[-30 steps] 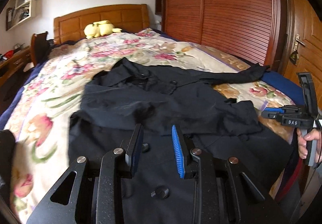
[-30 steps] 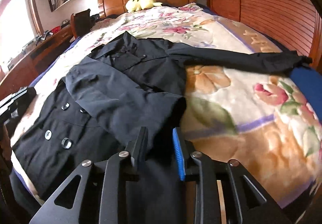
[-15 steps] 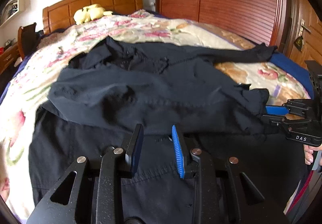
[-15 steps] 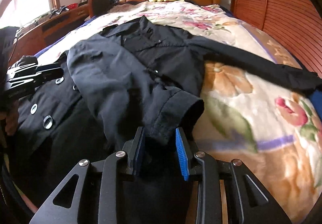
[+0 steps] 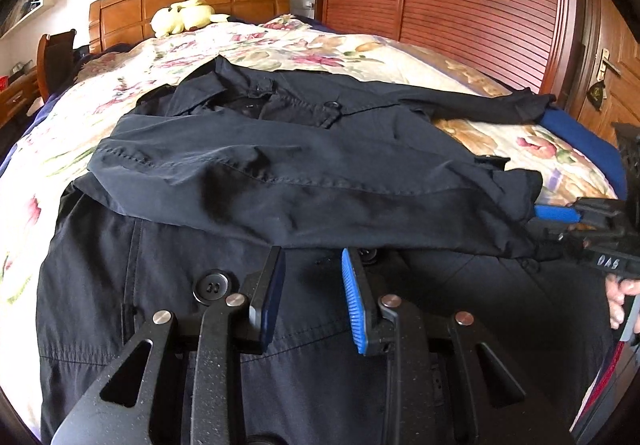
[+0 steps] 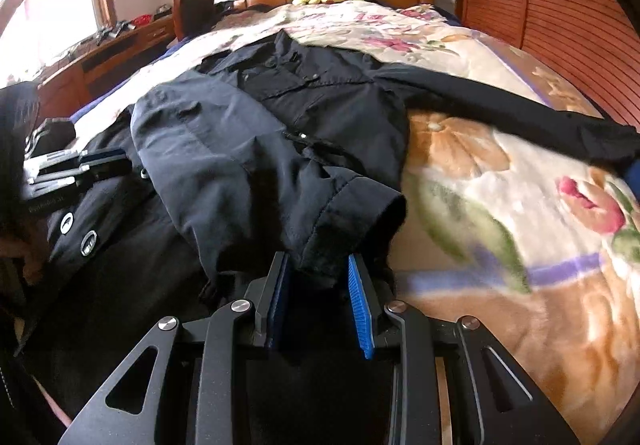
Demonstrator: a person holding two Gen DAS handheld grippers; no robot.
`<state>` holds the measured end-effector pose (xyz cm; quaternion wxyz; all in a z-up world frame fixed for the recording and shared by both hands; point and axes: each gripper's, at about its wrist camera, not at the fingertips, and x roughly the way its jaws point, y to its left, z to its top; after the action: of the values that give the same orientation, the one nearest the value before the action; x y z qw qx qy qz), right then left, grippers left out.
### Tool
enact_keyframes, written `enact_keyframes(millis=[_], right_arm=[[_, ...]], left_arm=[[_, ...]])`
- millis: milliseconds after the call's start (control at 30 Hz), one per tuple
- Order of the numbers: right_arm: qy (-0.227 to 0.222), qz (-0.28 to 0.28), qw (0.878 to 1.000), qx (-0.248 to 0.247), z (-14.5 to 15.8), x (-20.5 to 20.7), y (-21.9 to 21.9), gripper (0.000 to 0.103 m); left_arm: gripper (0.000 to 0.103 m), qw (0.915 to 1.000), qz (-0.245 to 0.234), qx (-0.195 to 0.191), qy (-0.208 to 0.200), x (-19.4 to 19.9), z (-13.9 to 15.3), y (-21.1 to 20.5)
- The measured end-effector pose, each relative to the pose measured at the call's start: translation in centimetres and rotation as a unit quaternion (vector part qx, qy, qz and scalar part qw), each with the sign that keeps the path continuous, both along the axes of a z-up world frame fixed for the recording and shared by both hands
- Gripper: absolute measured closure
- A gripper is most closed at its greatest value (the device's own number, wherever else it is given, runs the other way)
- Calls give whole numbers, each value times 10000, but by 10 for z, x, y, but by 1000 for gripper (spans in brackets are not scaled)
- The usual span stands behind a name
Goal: Fold large clothes
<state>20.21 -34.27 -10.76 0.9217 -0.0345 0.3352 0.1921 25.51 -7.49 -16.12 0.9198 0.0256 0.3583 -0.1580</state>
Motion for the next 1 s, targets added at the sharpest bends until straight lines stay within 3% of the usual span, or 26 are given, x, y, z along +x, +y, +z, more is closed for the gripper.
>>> enact_keyframes(millis=[100, 233, 300, 533, 633, 733, 1000], right_arm=[[-83, -156, 9998, 106, 14, -6, -14, 71], [-356, -400, 9984, -158, 38, -1, -38, 55], [-420, -598, 9971, -227, 48, 9, -53, 51], [-157, -1805, 9834, 69, 71, 53, -137, 50], [-359, -2241, 9735, -297, 82, 67, -166, 50], [-331, -2494, 9667, -479, 88, 86, -189, 50], [112, -3028, 9528, -176, 91, 144, -230, 50]], left_arm=[[73, 10000, -9, -3, 7, 1, -1, 0], [73, 10000, -31, 19, 7, 1, -1, -1], [73, 10000, -52, 41, 0, 1, -2, -2], [73, 10000, -66, 32, 12, 1, -3, -2], [73, 10000, -82, 25, 42, 2, -3, -3], [73, 9999, -88, 20, 50, 2, -4, -3], [73, 9999, -92, 29, 60, 3, -4, -4]])
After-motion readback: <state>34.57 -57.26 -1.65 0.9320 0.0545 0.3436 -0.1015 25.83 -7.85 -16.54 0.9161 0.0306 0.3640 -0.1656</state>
